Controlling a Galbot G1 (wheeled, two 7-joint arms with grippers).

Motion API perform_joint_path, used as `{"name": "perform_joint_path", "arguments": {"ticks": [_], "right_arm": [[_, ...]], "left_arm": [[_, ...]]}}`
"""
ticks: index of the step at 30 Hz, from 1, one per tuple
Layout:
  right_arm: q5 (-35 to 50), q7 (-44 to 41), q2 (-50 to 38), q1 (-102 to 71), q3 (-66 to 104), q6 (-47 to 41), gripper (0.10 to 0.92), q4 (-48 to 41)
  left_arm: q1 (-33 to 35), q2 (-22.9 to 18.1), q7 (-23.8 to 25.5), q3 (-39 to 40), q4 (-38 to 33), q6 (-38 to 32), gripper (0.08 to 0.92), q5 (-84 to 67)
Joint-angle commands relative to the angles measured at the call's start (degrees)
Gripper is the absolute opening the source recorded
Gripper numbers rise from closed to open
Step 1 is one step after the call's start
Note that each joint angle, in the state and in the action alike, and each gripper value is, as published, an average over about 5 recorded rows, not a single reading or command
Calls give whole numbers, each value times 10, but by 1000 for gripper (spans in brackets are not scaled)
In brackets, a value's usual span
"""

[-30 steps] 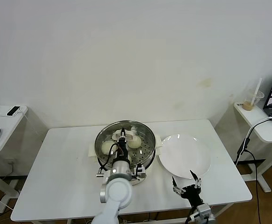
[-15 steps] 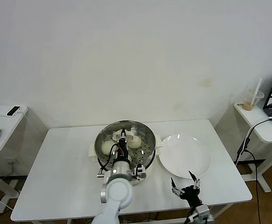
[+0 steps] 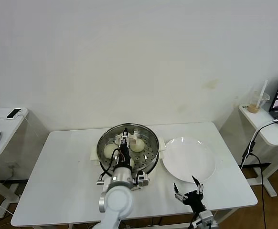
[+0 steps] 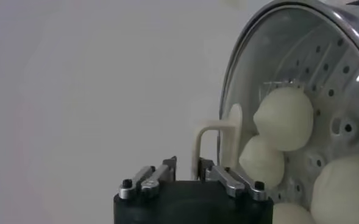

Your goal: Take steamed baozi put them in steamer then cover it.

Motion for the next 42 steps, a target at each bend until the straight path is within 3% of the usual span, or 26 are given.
{"name": "perform_joint_path", "arguments": {"ticks": [1, 7, 12, 18, 22, 30, 37, 42], "right_arm": [[3, 2, -3, -2, 5, 1, 823, -2], [7, 3, -10, -4, 8, 1, 823, -3], [19, 3, -26, -14, 10, 4, 823, -1], [41, 7, -58, -38, 9, 23, 823, 13], [53, 8, -72, -46, 10, 27, 823, 28], [66, 8, -76, -46, 15, 25, 823, 42], [73, 6, -67, -44, 17, 18, 823, 47], [77, 6, -63, -46, 20, 16, 823, 50]], "left_arm": [[69, 53, -20, 2, -98, -19, 552, -64], [145, 94, -48, -26, -196, -58, 725, -156], [243, 107, -119, -98, -254, -136, 816, -278], [291, 60, -225, -224, -204, -234, 823, -572], [304, 56, -264, -281, -181, -263, 823, -832], [355, 57, -279, -351, -187, -239, 823, -986], [403, 77, -254, -381, -126, -285, 823, -1046], [411, 68, -237, -368, -120, -302, 823, -1044]]}}
